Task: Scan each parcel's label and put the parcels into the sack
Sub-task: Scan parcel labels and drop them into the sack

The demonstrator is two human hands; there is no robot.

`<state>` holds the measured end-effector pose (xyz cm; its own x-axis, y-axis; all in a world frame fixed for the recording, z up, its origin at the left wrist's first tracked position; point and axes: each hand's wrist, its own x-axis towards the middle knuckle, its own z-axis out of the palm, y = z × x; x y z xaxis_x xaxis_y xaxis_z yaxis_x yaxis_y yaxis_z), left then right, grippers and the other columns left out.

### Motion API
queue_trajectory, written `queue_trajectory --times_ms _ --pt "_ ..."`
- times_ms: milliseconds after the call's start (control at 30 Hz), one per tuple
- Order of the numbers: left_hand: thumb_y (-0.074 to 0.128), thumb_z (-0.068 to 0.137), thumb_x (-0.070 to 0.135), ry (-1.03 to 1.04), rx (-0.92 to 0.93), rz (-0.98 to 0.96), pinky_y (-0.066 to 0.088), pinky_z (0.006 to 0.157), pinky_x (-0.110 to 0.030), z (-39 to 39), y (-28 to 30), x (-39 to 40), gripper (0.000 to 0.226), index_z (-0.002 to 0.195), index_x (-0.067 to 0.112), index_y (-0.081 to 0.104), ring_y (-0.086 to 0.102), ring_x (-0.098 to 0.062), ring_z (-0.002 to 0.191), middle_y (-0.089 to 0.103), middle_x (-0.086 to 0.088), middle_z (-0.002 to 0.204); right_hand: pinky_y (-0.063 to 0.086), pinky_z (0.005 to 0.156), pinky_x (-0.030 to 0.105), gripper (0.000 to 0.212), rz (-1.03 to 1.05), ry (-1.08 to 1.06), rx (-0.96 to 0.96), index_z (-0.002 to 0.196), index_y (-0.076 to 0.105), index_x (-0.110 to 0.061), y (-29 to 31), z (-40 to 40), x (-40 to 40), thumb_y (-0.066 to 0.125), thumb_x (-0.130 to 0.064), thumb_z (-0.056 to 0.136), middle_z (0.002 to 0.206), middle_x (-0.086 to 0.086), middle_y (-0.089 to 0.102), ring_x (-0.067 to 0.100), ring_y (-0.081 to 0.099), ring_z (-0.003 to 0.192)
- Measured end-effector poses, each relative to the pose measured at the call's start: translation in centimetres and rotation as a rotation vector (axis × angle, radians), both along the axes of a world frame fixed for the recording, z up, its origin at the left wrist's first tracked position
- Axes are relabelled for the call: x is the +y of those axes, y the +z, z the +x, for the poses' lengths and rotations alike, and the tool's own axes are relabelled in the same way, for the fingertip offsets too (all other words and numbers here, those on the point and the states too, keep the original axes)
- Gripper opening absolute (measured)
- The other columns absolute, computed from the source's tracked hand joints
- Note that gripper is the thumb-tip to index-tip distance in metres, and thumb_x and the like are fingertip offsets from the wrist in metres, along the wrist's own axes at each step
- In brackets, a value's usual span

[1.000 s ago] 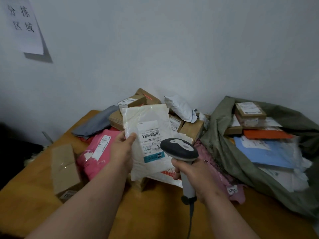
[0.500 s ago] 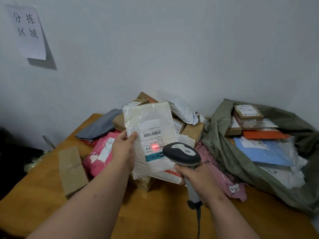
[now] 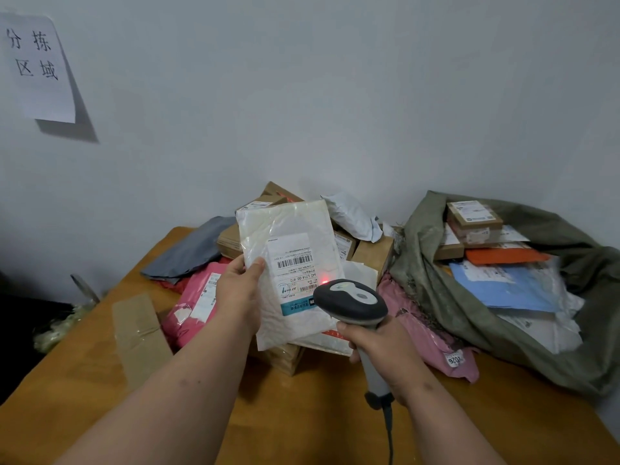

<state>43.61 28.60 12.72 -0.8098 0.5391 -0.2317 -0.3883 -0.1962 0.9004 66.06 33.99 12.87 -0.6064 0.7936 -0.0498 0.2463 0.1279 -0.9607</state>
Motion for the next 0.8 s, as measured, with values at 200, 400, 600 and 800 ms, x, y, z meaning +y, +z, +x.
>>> queue_trajectory --times_ms 200,400,600,800 --pt "0.061 0.098 0.015 -0.026 -0.013 0.001 0.057 0.087 -0.057 -0.5 -0.3 0.2 0.011 0.103 0.021 0.069 0.071 -0.034 0.097 0.075 -0.009 0.107 0.043 0.048 0.008 0.013 -0.015 -0.013 0.042 0.086 0.070 -0.029 0.3 -0.3 -0.5 0.075 -0.036 0.078 0.058 -0.011 0.064 0.004 0.061 0.052" --pt "0.063 0.097 0.018 -0.044 -0.026 -0.004 0.060 0.082 -0.055 -1.1 -0.4 0.5 0.011 0.104 0.024 0.069 0.072 -0.032 0.095 0.075 -0.007 0.107 0.042 0.048 0.008 0.007 -0.014 -0.027 0.030 0.087 0.069 -0.027 -0.1 -0.4 -0.1 0.075 -0.024 0.089 0.061 -0.009 0.064 0.004 0.061 0.053" --pt "0.062 0.097 0.015 -0.045 -0.031 0.009 0.058 0.085 -0.055 -1.2 -0.1 0.9 0.023 0.120 0.017 0.067 0.071 -0.033 0.098 0.074 -0.008 0.110 0.043 0.048 0.010 0.008 -0.022 -0.040 0.041 0.084 0.069 -0.027 -0.3 -0.7 0.3 0.076 -0.024 0.088 0.061 -0.011 0.065 0.006 0.062 0.052" --pt "0.062 0.097 0.014 -0.068 -0.008 0.019 0.061 0.074 -0.047 -1.5 -0.7 1.6 0.017 0.112 0.018 0.070 0.074 -0.030 0.090 0.076 -0.008 0.104 0.044 0.054 0.011 0.009 -0.024 -0.035 0.056 0.080 0.068 -0.031 -0.5 -0.9 0.7 0.075 -0.038 0.081 0.063 -0.016 0.067 0.003 0.064 0.057"
